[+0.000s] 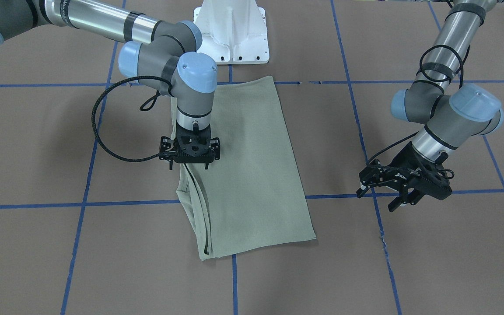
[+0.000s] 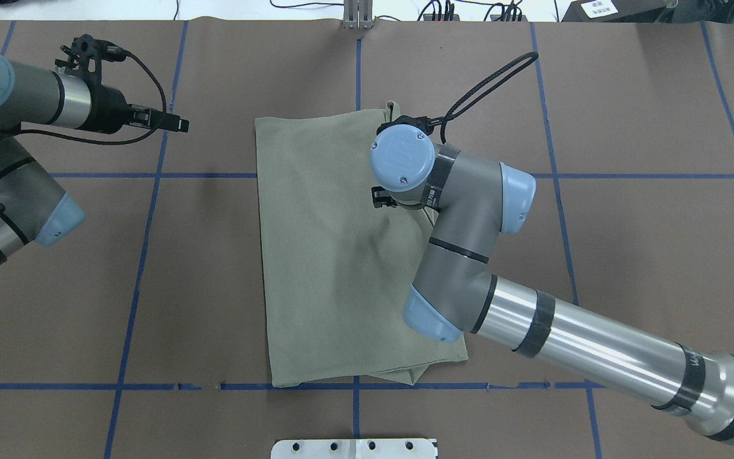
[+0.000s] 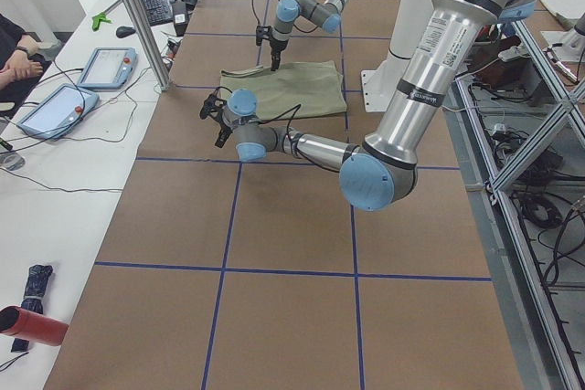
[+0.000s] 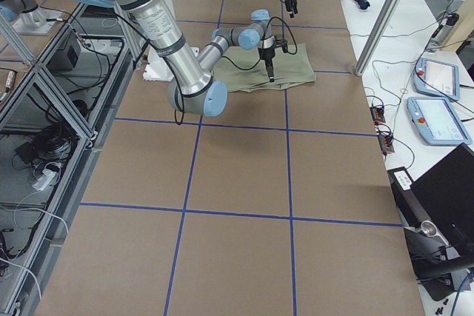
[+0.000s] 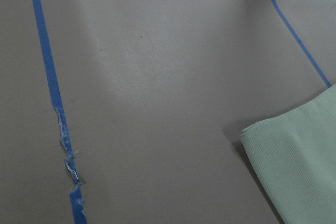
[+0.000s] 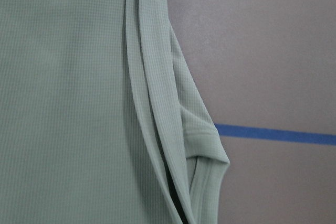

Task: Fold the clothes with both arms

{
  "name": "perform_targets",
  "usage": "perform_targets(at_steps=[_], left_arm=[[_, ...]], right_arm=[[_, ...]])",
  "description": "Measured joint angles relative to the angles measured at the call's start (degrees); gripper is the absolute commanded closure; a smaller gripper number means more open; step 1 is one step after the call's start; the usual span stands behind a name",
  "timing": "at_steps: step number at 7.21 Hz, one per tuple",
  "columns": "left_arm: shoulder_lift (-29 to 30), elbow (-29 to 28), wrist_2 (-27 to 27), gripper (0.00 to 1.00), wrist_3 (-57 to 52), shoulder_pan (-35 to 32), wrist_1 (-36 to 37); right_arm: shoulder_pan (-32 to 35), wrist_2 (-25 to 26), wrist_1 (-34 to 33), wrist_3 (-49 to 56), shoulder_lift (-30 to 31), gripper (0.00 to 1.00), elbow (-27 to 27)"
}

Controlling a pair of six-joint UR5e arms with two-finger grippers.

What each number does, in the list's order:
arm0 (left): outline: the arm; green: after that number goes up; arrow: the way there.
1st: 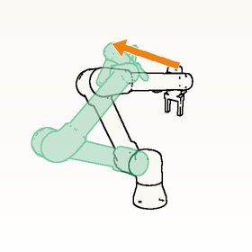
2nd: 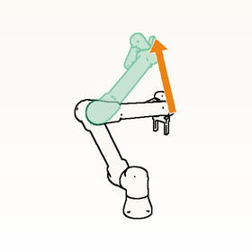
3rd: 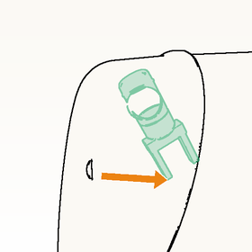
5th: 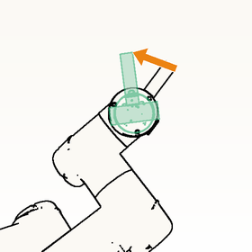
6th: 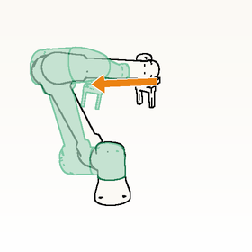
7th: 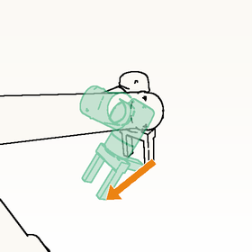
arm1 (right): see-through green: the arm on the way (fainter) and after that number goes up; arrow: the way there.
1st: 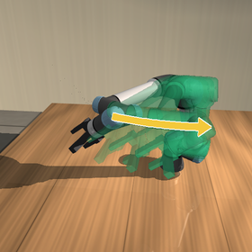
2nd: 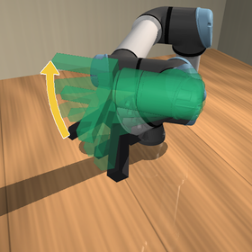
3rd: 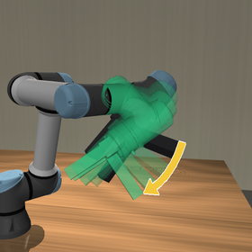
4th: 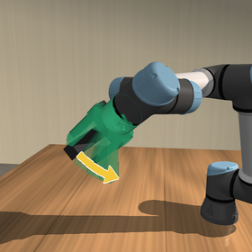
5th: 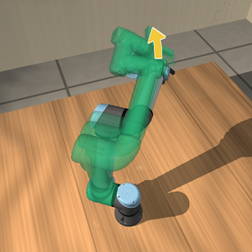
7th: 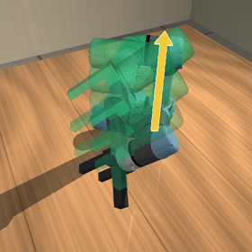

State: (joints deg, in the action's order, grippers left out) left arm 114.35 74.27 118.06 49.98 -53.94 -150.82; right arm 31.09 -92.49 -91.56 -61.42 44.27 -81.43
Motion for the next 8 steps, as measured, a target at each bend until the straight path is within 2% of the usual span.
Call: perform_targets(at_steps=[2,4,8], left_arm=[[0.0,-0.1,0.1,0.00,0.0,0.1,0.0],[0.0,-0.2,0.1,0.00,-0.1,0.0,0.0],[0.0,-0.2,0.1,0.00,-0.1,0.1,0.0]], right_arm=[[0.9,0.1,1.4,0.5,-2.1,0.00,4.7],[1.9,-0.1,1.2,1.2,-2.4,0.00,6.7],[6.6,-2.4,-6.3,7.8,-0.9,0.00,8.0]])
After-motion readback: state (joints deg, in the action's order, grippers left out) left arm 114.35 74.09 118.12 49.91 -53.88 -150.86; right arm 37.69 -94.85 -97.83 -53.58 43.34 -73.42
